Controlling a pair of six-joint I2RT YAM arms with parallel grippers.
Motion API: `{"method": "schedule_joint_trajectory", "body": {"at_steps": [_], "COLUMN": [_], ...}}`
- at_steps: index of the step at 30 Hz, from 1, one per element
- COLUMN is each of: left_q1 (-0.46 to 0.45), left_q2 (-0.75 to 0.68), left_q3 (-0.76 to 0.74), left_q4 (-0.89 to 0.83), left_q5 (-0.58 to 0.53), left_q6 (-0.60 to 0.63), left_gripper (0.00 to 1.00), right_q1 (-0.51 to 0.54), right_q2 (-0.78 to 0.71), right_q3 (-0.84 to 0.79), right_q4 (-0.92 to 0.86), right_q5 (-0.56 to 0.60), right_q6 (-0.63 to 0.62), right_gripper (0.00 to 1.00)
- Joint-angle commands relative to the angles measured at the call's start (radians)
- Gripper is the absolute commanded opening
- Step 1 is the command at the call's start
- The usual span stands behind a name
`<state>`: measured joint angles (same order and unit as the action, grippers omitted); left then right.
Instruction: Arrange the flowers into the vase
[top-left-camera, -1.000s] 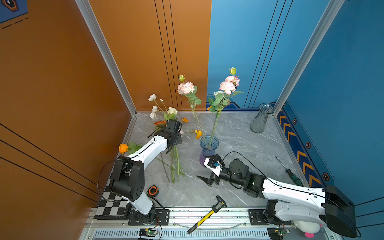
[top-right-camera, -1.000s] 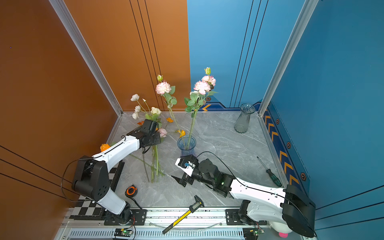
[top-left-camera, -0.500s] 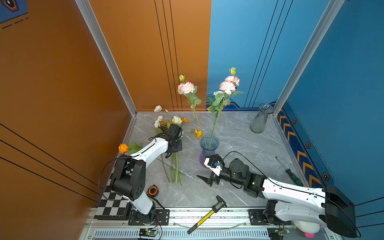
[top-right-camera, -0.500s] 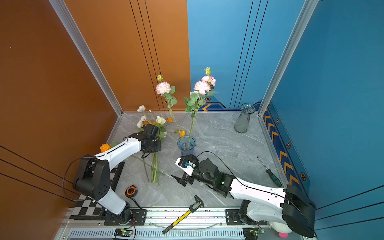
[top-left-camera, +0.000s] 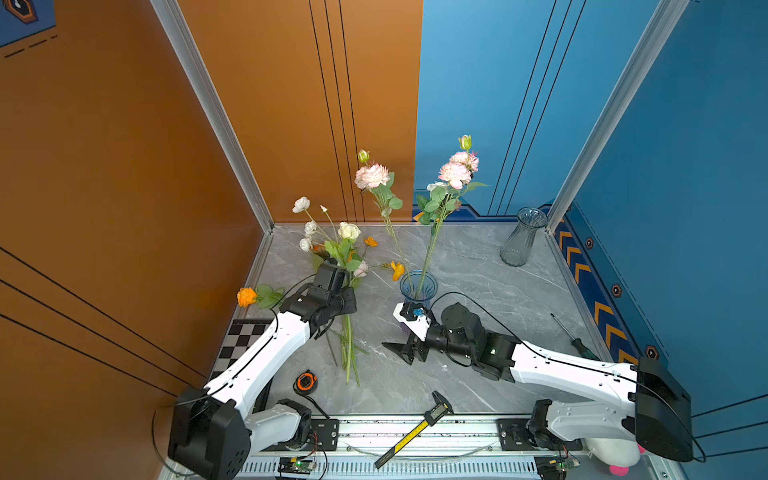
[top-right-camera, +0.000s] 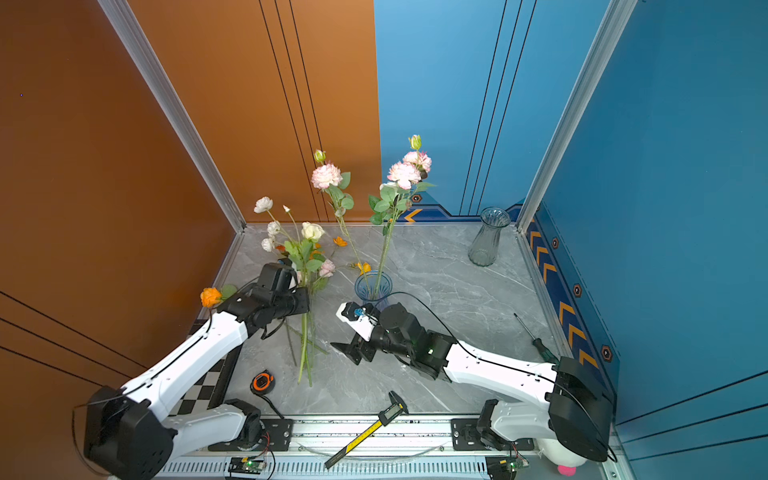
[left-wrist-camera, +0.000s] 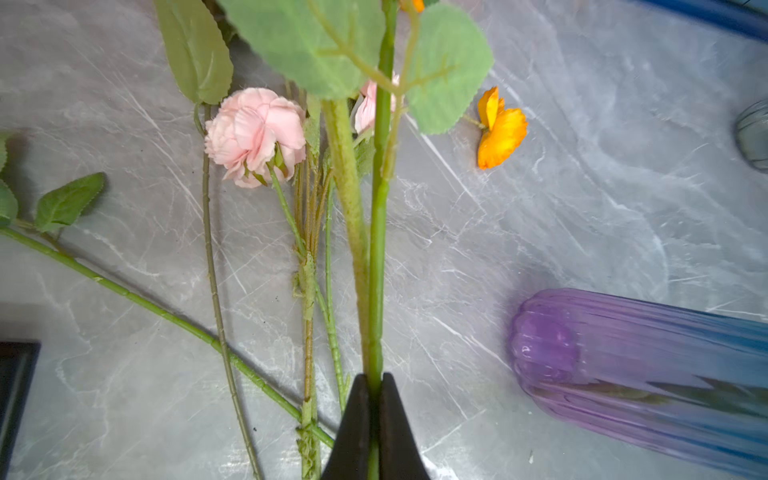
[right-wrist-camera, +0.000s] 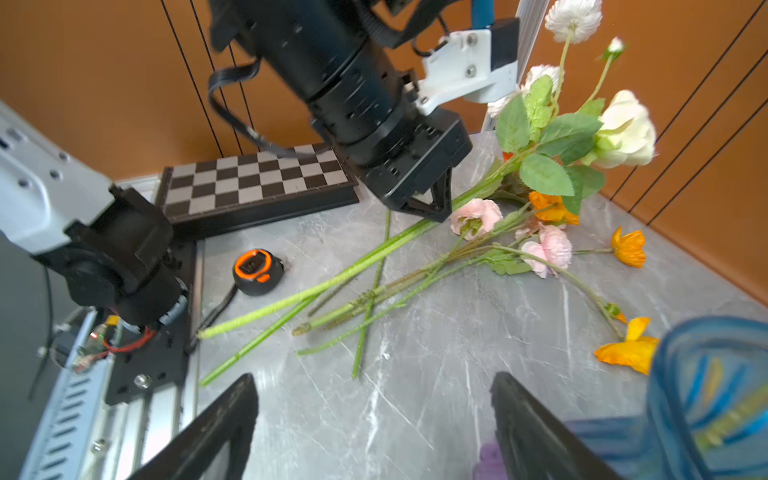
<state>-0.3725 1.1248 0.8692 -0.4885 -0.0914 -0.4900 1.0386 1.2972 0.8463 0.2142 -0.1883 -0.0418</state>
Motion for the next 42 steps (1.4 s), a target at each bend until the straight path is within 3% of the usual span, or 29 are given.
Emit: {"method": "schedule_joint_trajectory", "body": {"at_steps": [1,4,8,11,18,23,27,31,38,42], "left_q1": [-0.003,0.0,0.006,0.033,0.074,0.076,0.078,0.08,0.084,0.087], "left_q2": [-0.108,-0.206,-0.333,-0.381,-0.4,-0.404,-0.408,-0.42,-0.439,-0.439], "left_q3": [-0.068,-0.115,-0.164,-0.164,-0.168,-0.171,-0.175,-0.173,-0.175,-0.179], "left_q4": [0.081,0.112,0.143,0.118,0.139,0.142,0.152,0.153,0.152,0.153], "left_q5": [0.03,0.02,-0.023,-0.017,0.072,0.077,0.088,0.087,0.087,0.089], "left_q6": [-0.044,-0.08,-0.133,-0.148,-0.173,-0.172,-0.183,-0.185,-0.193,-0.192], "left_gripper": [0.01,0.01,0.0,0.0,0.01,0.01,0.01,0.01,0.01,0.01], "right_q1": [0.025,0.051,0.056,0.06,0.063,0.063,0.057,0.057,0.051,0.047], "right_q2": [0.059,0.138,0.25,0.296,0.386,0.392,0.411,0.432,0.454,0.452], "right_q3": [0.112,0.196,0.287,0.306,0.396,0.425,0.446,0.459,0.477,0.473], "right_q4": [-0.122,-0.149,-0.176,-0.155,-0.171,-0.181,-0.198,-0.207,-0.209,-0.206], "right_q5": [-0.039,-0.011,0.003,-0.004,-0.022,-0.023,-0.022,-0.027,-0.043,-0.052], "right_q6": [0.097,0.127,0.175,0.187,0.197,0.191,0.196,0.198,0.213,0.212], "right_gripper": [0.86,0.87,0.77,0.76,0.72,0.69,0.59,0.57,0.44,0.27]}}
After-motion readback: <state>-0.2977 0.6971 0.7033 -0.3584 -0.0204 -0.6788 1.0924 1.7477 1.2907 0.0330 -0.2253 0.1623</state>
